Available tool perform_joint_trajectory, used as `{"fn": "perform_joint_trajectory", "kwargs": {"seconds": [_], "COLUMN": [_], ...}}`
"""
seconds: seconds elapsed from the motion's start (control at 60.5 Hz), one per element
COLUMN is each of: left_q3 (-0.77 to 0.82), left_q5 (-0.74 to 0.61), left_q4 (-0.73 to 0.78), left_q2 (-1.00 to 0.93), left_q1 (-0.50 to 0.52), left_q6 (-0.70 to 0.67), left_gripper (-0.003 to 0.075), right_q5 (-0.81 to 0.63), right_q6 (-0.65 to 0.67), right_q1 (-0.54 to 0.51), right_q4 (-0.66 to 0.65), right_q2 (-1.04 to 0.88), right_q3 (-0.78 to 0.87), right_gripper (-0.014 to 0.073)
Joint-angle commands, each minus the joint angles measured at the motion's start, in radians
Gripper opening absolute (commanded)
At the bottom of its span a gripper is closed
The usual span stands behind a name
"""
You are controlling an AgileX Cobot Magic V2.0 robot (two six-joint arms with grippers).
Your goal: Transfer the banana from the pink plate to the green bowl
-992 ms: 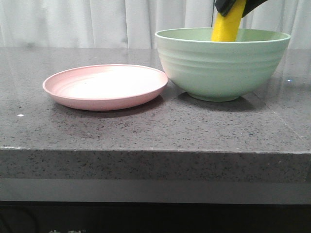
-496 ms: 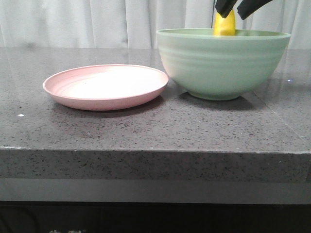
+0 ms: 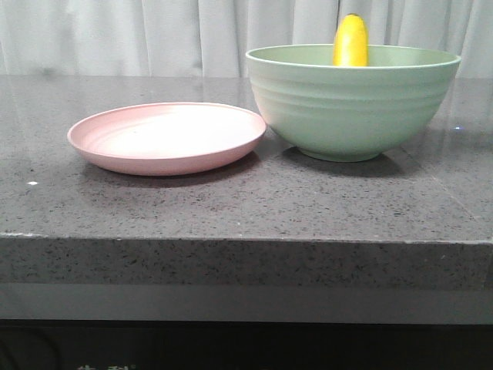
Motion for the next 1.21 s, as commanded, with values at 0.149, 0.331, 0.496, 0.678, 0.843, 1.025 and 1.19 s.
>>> {"fn": "perform_joint_trajectory", "kwargs": {"seconds": [0.149,0.331,0.496,0.678,0.843,1.025,1.19], "left_q3": [-0.028,0.01,0.174,0.441,0.68,0.833,0.873], "left_q5": [-0.1,-0.118,-0.208,-0.343,-0.476,-0.527,-0.529], "left_q4": [0.01,0.009,0.008,-0.013,-0.025,-0.028,-0.033], "left_q2": [-0.024,-0.07,-0.191,-0.359,-0.56,-0.746,-0.814], "left_q1": [0.203,0.298,0.336,0.336,0.336,0.336,0.336], "left_q6": [-0.018,-0.019,-0.019,-0.019,-0.019,-0.019,-0.019], "left_gripper": [-0.0015,-0.0018,-0.0018,-0.0018,-0.0018,-0.0018,-0.0018], "right_q5": [0.072,-0.018,-0.201,-0.434,-0.658,-0.759,-0.769], "right_q6": [0.036,0.058,0.057,0.043,-0.001,-0.003,-0.003], "right_q1": [-0.013,-0.038,-0.037,-0.037,-0.037,-0.037,-0.037], "right_q4": [-0.094,-0.093,-0.093,-0.093,-0.094,-0.093,-0.093], "right_q2": [-0.111,-0.233,-0.423,-0.674,-0.958,-1.215,-1.334], "right_q3": [-0.029,0.108,0.385,0.759,1.106,1.299,1.316], "right_gripper": [-0.0067,-0.0067,-0.0067,-0.0067,-0.0069,-0.0069,-0.0069]}}
